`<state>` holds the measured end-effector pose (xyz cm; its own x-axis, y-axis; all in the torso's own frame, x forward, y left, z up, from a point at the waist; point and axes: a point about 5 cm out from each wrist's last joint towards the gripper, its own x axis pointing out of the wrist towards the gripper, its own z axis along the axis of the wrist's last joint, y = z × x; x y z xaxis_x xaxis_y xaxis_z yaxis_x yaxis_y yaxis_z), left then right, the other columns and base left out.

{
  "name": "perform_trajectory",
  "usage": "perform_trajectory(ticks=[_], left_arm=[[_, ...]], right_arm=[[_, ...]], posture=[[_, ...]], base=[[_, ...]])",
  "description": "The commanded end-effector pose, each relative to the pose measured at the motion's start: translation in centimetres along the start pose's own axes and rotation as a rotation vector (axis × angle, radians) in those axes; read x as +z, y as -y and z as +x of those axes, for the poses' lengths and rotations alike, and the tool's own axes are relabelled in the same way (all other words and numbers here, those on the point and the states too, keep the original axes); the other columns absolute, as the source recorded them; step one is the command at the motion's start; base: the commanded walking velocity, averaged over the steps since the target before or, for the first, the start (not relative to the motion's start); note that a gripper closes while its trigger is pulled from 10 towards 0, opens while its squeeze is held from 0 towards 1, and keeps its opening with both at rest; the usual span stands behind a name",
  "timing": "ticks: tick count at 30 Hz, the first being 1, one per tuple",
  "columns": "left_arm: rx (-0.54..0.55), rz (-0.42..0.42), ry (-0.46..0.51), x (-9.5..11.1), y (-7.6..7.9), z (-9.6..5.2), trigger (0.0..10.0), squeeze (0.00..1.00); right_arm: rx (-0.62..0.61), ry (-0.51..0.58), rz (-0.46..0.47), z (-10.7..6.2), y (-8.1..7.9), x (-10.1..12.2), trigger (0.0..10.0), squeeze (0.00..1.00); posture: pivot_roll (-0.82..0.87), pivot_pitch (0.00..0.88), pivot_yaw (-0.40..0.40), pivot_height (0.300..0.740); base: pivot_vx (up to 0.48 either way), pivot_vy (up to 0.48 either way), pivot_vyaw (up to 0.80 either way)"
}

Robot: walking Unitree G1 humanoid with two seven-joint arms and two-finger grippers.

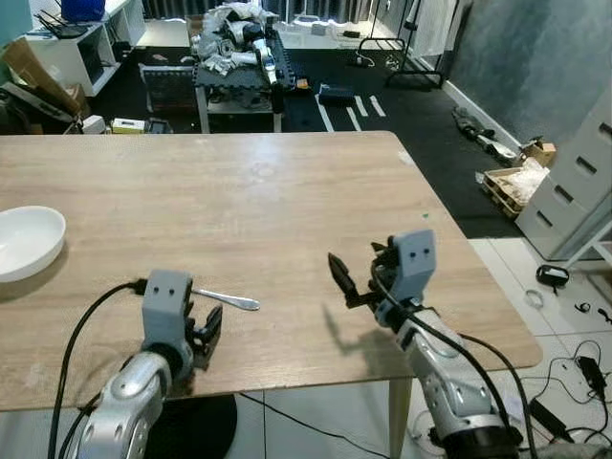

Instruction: Setting the table

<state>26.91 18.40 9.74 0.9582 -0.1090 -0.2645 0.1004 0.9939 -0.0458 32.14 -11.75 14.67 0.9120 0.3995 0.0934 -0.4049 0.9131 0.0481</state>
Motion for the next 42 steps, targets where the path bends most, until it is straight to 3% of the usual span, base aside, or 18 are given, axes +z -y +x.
perform_trajectory(ticks=[1,7,8,9,11,13,17,19,24,27,32,42], left_arm=[[0.098,-0.03,-0.091,-2.3,-1.2,-0.7,10.0,0.0],[0.213,-0.012,-0.057,-2.2,-3.1,-1.0,10.0,0.0],[0.267,0.038,-0.024,-1.7,-4.0,-1.1,10.0,0.0],[0.267,0.038,-0.024,-1.7,-4.0,-1.1,10.0,0.0],[0.352,0.086,0.034,-0.4,-5.7,-0.9,10.0,0.0],[0.365,0.081,0.051,0.5,-6.3,-0.1,10.0,0.0],[0.355,0.065,0.049,0.9,-6.3,0.5,10.0,0.0],[0.325,0.033,0.013,1.0,-6.2,1.9,10.0,0.0],[0.152,-0.033,-0.096,0.2,-4.3,4.2,10.0,0.0],[0.131,-0.051,-0.114,0.1,-3.9,4.9,10.0,0.0],[0.159,-0.049,-0.13,0.2,-3.7,6.2,10.0,0.0],[0.069,-0.005,-0.149,1.6,-2.3,8.6,10.0,0.0]], right_arm=[[0.002,0.008,-0.009,0.1,0.0,0.3,10.0,0.0],[0.005,0.001,-0.006,0.1,0.0,0.0,10.0,0.0],[0.008,0.0,-0.005,0.1,-0.1,-0.1,10.0,0.0],[0.008,0.0,-0.005,0.1,-0.1,-0.1,10.0,0.0],[0.006,-0.001,-0.004,0.1,-0.1,-0.1,10.0,0.0],[0.005,-0.001,-0.003,0.1,0.0,-0.1,10.0,0.0],[0.006,-0.002,-0.004,0.1,0.0,-0.1,10.0,0.0],[0.007,-0.002,-0.006,0.1,0.0,-0.1,10.0,0.0],[-0.004,0.001,-0.007,0.0,0.1,0.0,10.0,0.0],[-0.006,-0.001,-0.008,-0.2,0.1,0.0,10.0,0.0],[-0.014,-0.004,-0.006,-0.3,0.2,-0.1,10.0,0.0],[-0.012,-0.003,-0.007,-0.1,0.0,0.0,10.0,0.0]], posture=[[0.03,0.004,0.019,0.74],[0.04,0.004,0.016,0.74],[0.04,0.003,0.018,0.74],[0.04,0.003,0.018,0.74],[0.03,0.005,0.015,0.74],[0.03,0.003,0.013,0.74],[0.03,0.004,0.015,0.74],[0.03,0.004,0.018,0.74],[0.01,0.009,0.023,0.74],[0.01,0.011,0.026,0.74],[0.0,0.016,0.026,0.74],[-0.01,0.016,0.026,0.74]], base=[[0.0,0.0,0.0],[0.0,0.0,0.0],[0.0,0.0,0.0],[0.0,0.0,0.0],[0.0,0.0,0.0],[0.0,0.0,0.0],[0.0,0.0,0.0],[0.0,0.0,0.0],[0.0,0.0,0.0],[0.0,0.0,0.0],[0.0,0.0,0.0],[0.0,0.0,0.0]])
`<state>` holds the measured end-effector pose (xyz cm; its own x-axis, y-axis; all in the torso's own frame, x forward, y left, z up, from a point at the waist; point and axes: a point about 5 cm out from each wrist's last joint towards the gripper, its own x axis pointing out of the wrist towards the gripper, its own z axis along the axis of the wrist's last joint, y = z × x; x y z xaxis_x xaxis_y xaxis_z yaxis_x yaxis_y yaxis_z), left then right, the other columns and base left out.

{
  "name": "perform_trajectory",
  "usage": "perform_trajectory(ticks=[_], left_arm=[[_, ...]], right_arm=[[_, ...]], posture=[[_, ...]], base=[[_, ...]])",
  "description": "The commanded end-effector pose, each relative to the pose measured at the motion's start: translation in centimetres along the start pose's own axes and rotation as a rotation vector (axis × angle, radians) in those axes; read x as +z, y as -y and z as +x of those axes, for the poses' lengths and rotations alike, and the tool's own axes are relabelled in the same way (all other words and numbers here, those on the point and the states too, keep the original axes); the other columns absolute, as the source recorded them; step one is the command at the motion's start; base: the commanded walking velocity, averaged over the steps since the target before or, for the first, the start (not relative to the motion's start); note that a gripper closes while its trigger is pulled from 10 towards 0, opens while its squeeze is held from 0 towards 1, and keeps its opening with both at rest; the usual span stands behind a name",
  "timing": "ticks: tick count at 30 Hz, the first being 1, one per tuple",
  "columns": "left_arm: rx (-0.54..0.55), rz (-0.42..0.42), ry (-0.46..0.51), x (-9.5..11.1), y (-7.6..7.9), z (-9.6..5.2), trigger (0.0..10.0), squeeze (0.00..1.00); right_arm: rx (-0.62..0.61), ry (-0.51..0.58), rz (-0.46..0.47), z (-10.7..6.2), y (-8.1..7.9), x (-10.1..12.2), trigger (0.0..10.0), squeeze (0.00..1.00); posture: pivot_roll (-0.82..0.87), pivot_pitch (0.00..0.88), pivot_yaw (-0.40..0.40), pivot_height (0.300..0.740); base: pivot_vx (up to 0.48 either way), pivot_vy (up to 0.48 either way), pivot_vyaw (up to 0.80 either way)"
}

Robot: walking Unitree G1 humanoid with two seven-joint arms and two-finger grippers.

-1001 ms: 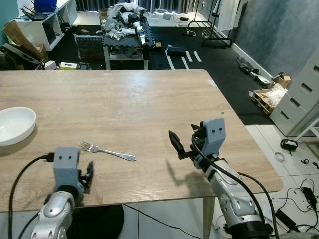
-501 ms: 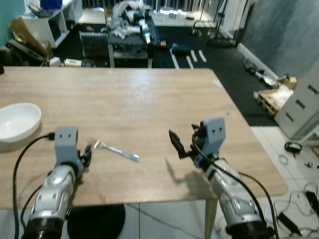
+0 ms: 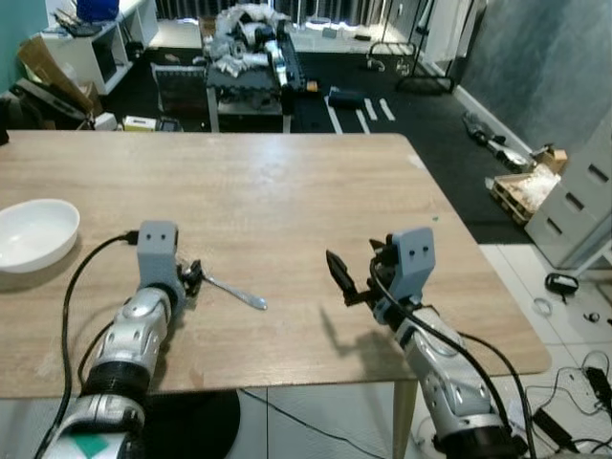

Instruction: Setting the table

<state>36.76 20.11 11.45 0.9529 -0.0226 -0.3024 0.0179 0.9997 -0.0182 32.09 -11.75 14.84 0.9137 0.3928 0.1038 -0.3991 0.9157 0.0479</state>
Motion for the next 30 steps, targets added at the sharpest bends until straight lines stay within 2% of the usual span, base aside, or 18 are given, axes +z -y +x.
perform_trajectory(ticks=[1,3,6,10,15,18,20,24,25,26,28,30], left_arm=[[-0.059,-0.017,-0.124,-2.5,0.9,0.1,10.0,0.0],[-0.059,-0.017,-0.124,-2.5,0.9,0.1,10.0,0.0],[-0.269,-0.043,-0.152,-1.9,3.9,0.7,10.0,0.0],[-0.431,-0.012,-0.156,-1.6,6.3,0.7,10.0,0.0],[-0.529,0.014,-0.137,-1.0,8.4,0.8,10.0,0.0],[-0.543,0.001,-0.114,-0.2,9.4,1.0,10.0,0.0],[-0.541,-0.004,-0.1,0.1,9.5,1.2,10.0,0.0],[-0.478,-0.045,-0.002,1.8,7.9,1.4,10.0,0.0],[-0.478,-0.045,-0.002,1.8,7.9,1.4,10.0,0.0],[-0.489,-0.073,0.049,2.6,7.2,1.3,10.0,0.0],[-0.511,-0.09,0.085,3.0,6.8,1.1,10.0,0.0],[-0.522,-0.095,0.097,3.1,6.6,0.9,10.0,0.0]], right_arm=[[-0.006,-0.013,-0.007,-0.1,0.1,-0.2,10.0,0.0],[-0.006,-0.013,-0.007,-0.1,0.1,-0.2,10.0,0.0],[-0.01,-0.015,-0.011,-0.4,0.2,-0.2,10.0,0.0],[-0.012,-0.017,-0.013,-0.5,0.1,-0.2,10.0,0.0],[-0.006,-0.018,-0.013,-0.5,-0.1,-0.2,10.0,0.0],[-0.005,-0.017,-0.014,-0.6,-0.1,-0.1,10.0,0.0],[-0.008,-0.016,-0.014,-0.6,-0.1,-0.1,10.0,0.0],[-0.005,-0.012,-0.01,-0.7,-0.2,0.1,10.0,0.0],[-0.005,-0.012,-0.01,-0.7,-0.2,0.1,10.0,0.0],[-0.001,-0.012,-0.007,-0.7,-0.3,0.1,10.0,0.0],[0.003,-0.012,-0.003,-0.7,-0.5,0.1,10.0,0.0],[0.005,-0.012,-0.001,-0.7,-0.5,0.1,10.0,0.0]], posture=[[-0.02,0.016,0.026,0.74],[-0.02,0.016,0.026,0.74],[-0.03,0.019,0.032,0.74],[-0.04,0.022,0.034,0.74],[-0.05,0.022,0.035,0.74],[-0.05,0.02,0.038,0.74],[-0.05,0.019,0.038,0.74],[-0.05,0.019,0.036,0.74],[-0.05,0.019,0.036,0.74],[-0.04,0.02,0.034,0.74],[-0.03,0.02,0.032,0.74],[-0.03,0.02,0.032,0.74]], base=[[0.0,0.0,0.0],[0.0,0.0,0.0],[0.0,0.0,0.0],[0.0,0.0,0.0],[0.0,0.0,0.0],[0.0,0.0,0.0],[0.0,0.0,0.0],[0.0,0.0,0.0],[0.0,0.0,0.0],[0.0,0.0,0.0],[0.0,0.0,0.0],[0.0,0.0,0.0]])
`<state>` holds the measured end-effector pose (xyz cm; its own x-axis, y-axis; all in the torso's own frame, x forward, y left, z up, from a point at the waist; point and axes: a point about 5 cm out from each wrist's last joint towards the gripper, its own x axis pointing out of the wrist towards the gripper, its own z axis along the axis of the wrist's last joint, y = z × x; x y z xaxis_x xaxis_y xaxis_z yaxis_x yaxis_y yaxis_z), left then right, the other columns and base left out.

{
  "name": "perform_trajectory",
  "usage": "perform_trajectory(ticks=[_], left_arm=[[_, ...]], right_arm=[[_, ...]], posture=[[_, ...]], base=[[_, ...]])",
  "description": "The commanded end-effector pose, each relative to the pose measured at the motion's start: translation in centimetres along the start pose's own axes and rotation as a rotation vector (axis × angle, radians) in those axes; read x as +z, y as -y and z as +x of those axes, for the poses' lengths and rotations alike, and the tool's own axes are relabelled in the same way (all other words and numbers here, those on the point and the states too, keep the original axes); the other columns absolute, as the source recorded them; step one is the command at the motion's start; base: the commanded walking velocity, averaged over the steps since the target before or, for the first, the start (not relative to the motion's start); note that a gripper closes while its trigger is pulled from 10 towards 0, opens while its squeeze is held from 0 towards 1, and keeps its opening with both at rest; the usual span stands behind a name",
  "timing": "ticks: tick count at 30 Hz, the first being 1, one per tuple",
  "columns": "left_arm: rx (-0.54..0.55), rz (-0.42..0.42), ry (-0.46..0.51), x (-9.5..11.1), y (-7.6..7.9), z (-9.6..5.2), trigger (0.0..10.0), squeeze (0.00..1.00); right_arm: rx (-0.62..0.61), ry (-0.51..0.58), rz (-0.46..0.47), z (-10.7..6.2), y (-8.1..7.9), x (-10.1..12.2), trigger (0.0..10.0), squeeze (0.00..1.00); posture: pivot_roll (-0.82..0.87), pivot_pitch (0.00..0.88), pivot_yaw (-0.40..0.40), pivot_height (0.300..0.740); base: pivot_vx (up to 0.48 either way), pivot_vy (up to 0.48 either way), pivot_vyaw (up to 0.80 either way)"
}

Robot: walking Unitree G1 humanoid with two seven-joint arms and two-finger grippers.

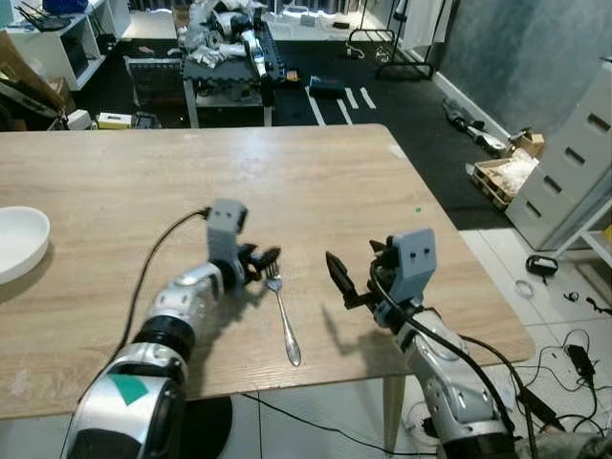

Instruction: Setting the table

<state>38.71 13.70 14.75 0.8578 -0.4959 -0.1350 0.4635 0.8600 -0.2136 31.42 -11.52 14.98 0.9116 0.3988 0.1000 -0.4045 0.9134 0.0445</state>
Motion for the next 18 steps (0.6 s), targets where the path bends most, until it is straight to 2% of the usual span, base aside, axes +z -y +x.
perform_trajectory(ticks=[1,3,7,9,10,11,13,16,17,18], left_arm=[[-0.035,-0.014,0.011,-0.4,0.1,-0.4,10.0,0.0],[-0.081,-0.006,0.078,0.4,0.2,-1.3,10.0,0.0],[-0.097,0.022,0.145,1.4,0.3,-2.3,10.0,0.0],[-0.059,0.116,0.199,2.6,0.0,-4.0,10.0,0.0],[-0.059,0.116,0.199,2.6,0.0,-4.0,10.0,0.0],[-0.029,0.158,0.2,2.8,-0.2,-4.6,10.0,0.0],[0.116,0.274,0.172,2.8,-1.3,-6.1,10.0,0.0],[0.116,0.274,0.172,2.8,-1.3,-6.1,10.0,0.0],[0.2,0.317,0.143,2.5,-2.0,-6.9,10.0,0.0],[0.264,0.396,0.097,2.0,-2.4,-8.0,10.0,0.0]], right_arm=[[0.001,-0.01,0.005,-0.2,-0.2,-0.2,10.0,0.0],[0.006,-0.017,0.018,-0.2,-0.6,-0.5,10.0,0.0],[0.004,-0.034,0.023,-0.5,-1.1,-0.9,10.0,0.0],[-0.017,-0.069,0.026,-1.3,-1.7,-1.5,10.0,0.0],[-0.017,-0.069,0.026,-1.3,-1.7,-1.5,10.0,0.0],[-0.028,-0.083,0.024,-1.6,-1.8,-1.8,10.0,0.0],[-0.055,-0.132,0.015,-2.7,-2.1,-2.5,10.0,0.0],[-0.055,-0.132,0.015,-2.7,-2.1,-2.5,10.0,0.0],[-0.06,-0.155,0.028,-3.2,-2.5,-2.9,10.0,0.0],[-0.052,-0.18,0.04,-3.4,-3.1,-3.3,10.0,0.0]], posture=[[-0.02,0.019,0.029,0.74],[-0.01,0.02,0.025,0.74],[0.0,0.024,0.027,0.74],[0.0,0.028,0.03,0.74],[0.0,0.028,0.03,0.74],[0.0,0.033,0.031,0.74],[0.01,0.042,0.033,0.74],[0.01,0.042,0.033,0.74],[0.02,0.044,0.034,0.74],[0.02,0.049,0.033,0.74]], base=[[0.0,0.0,0.0],[0.0,0.0,0.0],[0.0,0.0,0.0],[0.0,0.0,0.0],[0.0,0.0,0.0],[0.0,0.0,0.0],[0.0,0.0,0.0],[0.0,0.0,0.0],[0.0,0.0,0.0],[0.0,0.0,0.0]])
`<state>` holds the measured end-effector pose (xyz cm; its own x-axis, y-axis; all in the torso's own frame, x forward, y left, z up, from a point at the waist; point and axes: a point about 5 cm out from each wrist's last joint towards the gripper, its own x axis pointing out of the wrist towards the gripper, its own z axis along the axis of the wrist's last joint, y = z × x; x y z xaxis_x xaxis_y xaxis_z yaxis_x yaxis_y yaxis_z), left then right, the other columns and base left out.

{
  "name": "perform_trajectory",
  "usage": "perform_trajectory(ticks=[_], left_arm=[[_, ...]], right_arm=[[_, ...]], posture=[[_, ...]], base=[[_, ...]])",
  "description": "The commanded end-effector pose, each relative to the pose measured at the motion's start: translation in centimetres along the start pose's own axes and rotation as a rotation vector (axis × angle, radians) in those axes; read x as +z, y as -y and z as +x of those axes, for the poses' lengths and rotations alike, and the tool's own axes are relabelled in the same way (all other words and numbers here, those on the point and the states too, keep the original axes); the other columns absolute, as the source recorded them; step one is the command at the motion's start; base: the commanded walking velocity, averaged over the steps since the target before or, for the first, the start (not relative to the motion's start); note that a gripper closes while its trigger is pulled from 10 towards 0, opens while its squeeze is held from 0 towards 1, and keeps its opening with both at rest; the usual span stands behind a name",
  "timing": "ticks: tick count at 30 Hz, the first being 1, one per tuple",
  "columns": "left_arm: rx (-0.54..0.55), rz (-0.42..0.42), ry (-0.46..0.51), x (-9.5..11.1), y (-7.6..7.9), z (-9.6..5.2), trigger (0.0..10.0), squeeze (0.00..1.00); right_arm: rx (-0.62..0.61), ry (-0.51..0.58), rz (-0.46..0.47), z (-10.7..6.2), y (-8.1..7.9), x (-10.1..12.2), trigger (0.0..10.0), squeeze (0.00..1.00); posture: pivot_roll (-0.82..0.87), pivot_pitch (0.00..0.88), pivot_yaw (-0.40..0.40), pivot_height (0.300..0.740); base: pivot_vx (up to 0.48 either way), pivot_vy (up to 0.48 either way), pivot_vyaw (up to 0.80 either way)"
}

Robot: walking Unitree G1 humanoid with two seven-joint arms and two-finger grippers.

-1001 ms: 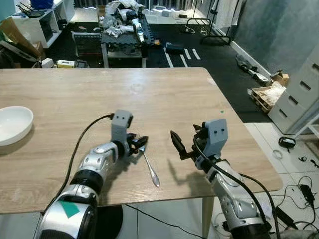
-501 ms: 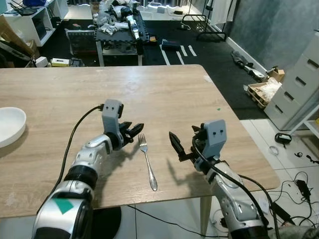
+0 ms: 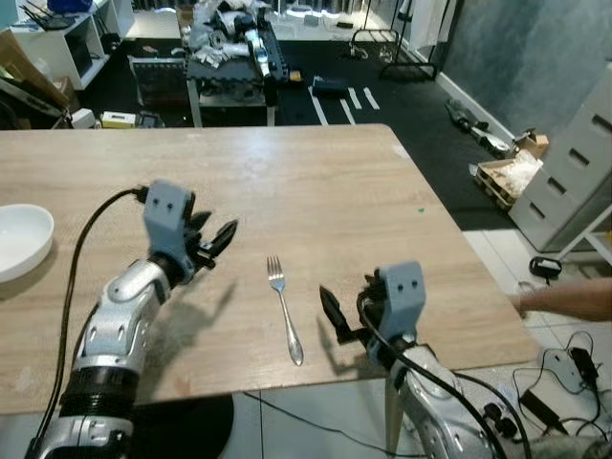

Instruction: Setting the table

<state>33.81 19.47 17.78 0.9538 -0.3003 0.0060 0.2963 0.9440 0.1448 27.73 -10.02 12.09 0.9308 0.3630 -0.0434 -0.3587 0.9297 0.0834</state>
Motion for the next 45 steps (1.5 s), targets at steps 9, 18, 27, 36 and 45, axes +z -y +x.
perform_trajectory(ticks=[9,18,27,36,45], left_arm=[[0.076,0.148,-0.158,-1.9,0.0,-3.5,10.0,0.0],[0.127,0.172,-0.209,-2.4,0.1,-4.7,10.0,0.0],[0.161,0.165,-0.219,-1.8,0.1,-5.3,10.0,0.0],[0.164,0.142,-0.222,-1.7,0.4,-5.4,10.0,0.0],[0.168,0.131,-0.23,-1.8,0.7,-5.4,10.0,0.0]], right_arm=[[0.048,-0.113,-0.007,1.1,-3.0,-2.2,10.0,0.0],[0.147,-0.183,-0.024,3.7,-7.6,-2.9,10.0,0.0],[-0.015,-0.347,-0.108,4.5,-5.7,-5.1,10.0,0.0],[-0.167,-0.437,-0.098,3.5,-0.2,-6.3,10.0,0.0],[-0.248,-0.474,-0.127,2.3,3.3,-6.9,4.3,0.0]], posture=[[0.05,0.043,0.028,0.74],[0.06,0.043,0.026,0.74],[0.08,0.044,0.015,0.74],[0.06,0.052,0.007,0.74],[0.05,0.055,0.001,0.74]], base=[[0.0,0.0,0.0],[0.0,0.0,0.0],[0.0,0.0,0.0],[0.0,0.0,0.0],[0.0,0.0,0.0]])
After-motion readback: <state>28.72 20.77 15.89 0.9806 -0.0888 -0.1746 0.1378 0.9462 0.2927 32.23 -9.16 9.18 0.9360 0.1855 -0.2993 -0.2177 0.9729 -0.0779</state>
